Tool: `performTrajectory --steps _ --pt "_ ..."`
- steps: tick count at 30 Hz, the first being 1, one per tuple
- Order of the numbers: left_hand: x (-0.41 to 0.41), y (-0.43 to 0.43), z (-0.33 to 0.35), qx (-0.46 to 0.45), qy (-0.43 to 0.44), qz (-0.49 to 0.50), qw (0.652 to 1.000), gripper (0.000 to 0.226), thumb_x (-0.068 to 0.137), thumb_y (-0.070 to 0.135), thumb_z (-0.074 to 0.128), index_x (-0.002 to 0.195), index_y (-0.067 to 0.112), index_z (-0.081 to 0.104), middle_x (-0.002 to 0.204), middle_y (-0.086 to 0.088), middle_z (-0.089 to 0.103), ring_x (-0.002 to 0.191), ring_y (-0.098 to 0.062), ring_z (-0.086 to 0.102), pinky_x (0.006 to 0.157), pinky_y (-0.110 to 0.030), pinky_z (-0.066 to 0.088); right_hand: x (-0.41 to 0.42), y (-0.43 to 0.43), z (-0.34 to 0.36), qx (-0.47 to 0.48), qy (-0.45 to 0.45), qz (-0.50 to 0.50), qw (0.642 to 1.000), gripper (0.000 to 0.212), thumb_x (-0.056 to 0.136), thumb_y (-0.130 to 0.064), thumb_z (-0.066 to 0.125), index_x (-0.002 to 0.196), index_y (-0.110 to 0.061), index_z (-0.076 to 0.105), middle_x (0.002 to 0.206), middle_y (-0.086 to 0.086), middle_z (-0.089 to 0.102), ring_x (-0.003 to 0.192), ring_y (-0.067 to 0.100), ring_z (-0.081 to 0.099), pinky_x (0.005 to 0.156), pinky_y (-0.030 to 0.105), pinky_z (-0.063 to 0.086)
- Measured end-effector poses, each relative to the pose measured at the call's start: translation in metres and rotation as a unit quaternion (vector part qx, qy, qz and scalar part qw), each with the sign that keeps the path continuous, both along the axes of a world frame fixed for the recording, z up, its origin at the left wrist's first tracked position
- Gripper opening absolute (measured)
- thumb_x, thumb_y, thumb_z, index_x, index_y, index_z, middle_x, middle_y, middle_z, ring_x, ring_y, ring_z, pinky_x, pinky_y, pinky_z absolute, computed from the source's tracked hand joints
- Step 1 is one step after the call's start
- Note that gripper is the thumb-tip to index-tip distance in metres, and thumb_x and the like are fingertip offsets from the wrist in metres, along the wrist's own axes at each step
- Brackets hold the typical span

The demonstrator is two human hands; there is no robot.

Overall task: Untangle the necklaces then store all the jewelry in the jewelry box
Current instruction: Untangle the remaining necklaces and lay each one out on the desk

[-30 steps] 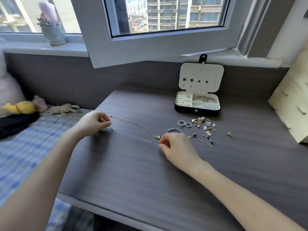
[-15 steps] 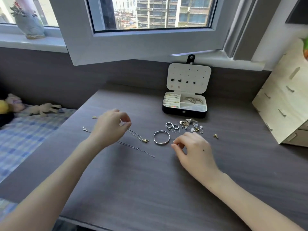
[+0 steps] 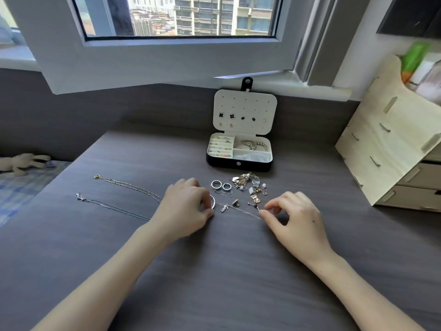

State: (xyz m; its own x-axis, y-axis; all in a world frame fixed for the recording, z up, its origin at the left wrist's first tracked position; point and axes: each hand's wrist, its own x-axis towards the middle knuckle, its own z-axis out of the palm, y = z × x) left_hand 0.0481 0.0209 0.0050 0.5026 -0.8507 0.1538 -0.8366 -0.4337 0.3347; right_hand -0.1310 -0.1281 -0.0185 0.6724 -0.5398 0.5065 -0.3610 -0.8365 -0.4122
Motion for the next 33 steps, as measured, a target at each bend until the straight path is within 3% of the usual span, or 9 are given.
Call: performTrajectory --steps 7,12,18,20,23,25,28,30,33 --pt "0.006 -0.003 -0.008 -0.040 -0.025 0.011 0.999 0.007 0.080 0.023 0.070 0.079 0.018 0.065 0.094 -0.002 0.056 0.093 -0.029 0.052 0.078 -0.032 0.035 0.002 0.000 -0.001 0.008 0.023 0.013 1.000 0.012 0.071 -0.036 0.067 0.068 -0.025 0.064 0.067 -0.013 0.054 0.068 0.010 0.047 0.062 0.022 0.038" --pt "0.007 -0.001 -0.004 -0.032 -0.002 -0.005 0.999 0.008 0.083 0.024 0.067 0.080 0.017 0.063 0.091 0.001 0.051 0.096 -0.026 0.051 0.081 -0.032 0.036 0.011 0.007 0.000 0.004 0.035 0.046 0.998 0.014 0.072 -0.038 0.067 0.074 -0.024 0.067 0.069 -0.013 0.056 0.070 0.011 0.047 0.064 0.021 0.038" --pt "0.018 0.009 0.013 -0.092 0.141 0.005 0.986 0.022 0.087 0.015 0.063 0.071 0.025 0.052 0.087 0.001 0.057 0.087 -0.019 0.055 0.081 -0.032 0.042 0.028 0.017 0.001 -0.033 0.071 0.040 0.996 0.011 0.071 -0.023 0.072 0.065 -0.021 0.064 0.065 -0.009 0.056 0.065 0.017 0.050 0.056 0.024 0.037" --pt "0.021 0.013 0.019 -0.109 0.220 0.017 0.969 0.017 0.088 0.014 0.062 0.074 0.019 0.056 0.081 0.003 0.058 0.075 -0.012 0.055 0.070 -0.022 0.044 0.031 0.019 0.002 -0.031 0.077 0.033 0.996 0.014 0.070 -0.019 0.075 0.064 -0.020 0.062 0.066 -0.007 0.057 0.066 0.020 0.053 0.055 0.025 0.037" --pt "0.019 0.016 0.027 -0.141 0.347 0.021 0.927 0.013 0.090 0.011 0.060 0.077 0.010 0.058 0.075 -0.002 0.058 0.061 -0.002 0.048 0.051 -0.009 0.035 0.036 0.026 0.007 -0.032 0.054 0.041 0.997 0.013 0.076 -0.031 0.061 0.070 -0.020 0.063 0.072 -0.008 0.058 0.073 0.019 0.054 0.060 0.026 0.041" --pt "0.017 0.018 0.033 -0.160 0.405 0.006 0.900 0.014 0.090 0.010 0.059 0.076 0.008 0.058 0.081 -0.009 0.063 0.073 -0.007 0.055 0.060 -0.008 0.039 0.042 0.032 0.012 -0.012 0.033 0.064 0.997 0.028 0.079 -0.042 0.051 0.082 -0.019 0.066 0.081 -0.007 0.062 0.081 0.018 0.054 0.068 0.028 0.042" --pt "0.013 0.020 0.040 -0.167 0.462 -0.028 0.871 0.014 0.090 0.008 0.057 0.076 0.007 0.058 0.085 -0.007 0.069 0.084 -0.010 0.062 0.074 -0.010 0.044 0.054 0.041 0.020 0.038 0.016 0.084 0.996 0.040 0.080 -0.049 0.052 0.098 -0.017 0.067 0.090 -0.007 0.063 0.091 0.016 0.052 0.078 0.023 0.038" --pt "0.012 0.022 0.042 -0.167 0.490 -0.049 0.854 0.010 0.089 0.008 0.059 0.079 0.006 0.059 0.085 -0.004 0.071 0.084 -0.009 0.063 0.079 -0.015 0.045 0.061 0.048 0.023 0.077 0.004 0.089 0.993 0.044 0.078 -0.053 0.053 0.100 -0.018 0.067 0.091 -0.009 0.062 0.092 0.012 0.051 0.076 0.019 0.031" --pt "0.011 0.024 0.043 -0.184 0.525 -0.074 0.828 0.011 0.079 0.014 0.062 0.080 0.004 0.060 0.087 -0.008 0.069 0.085 -0.017 0.060 0.082 -0.026 0.045 0.068 0.056 0.026 0.110 -0.019 0.090 0.990 0.052 0.075 -0.063 0.046 0.094 -0.019 0.069 0.087 -0.011 0.063 0.087 0.009 0.052 0.073 0.021 0.036"
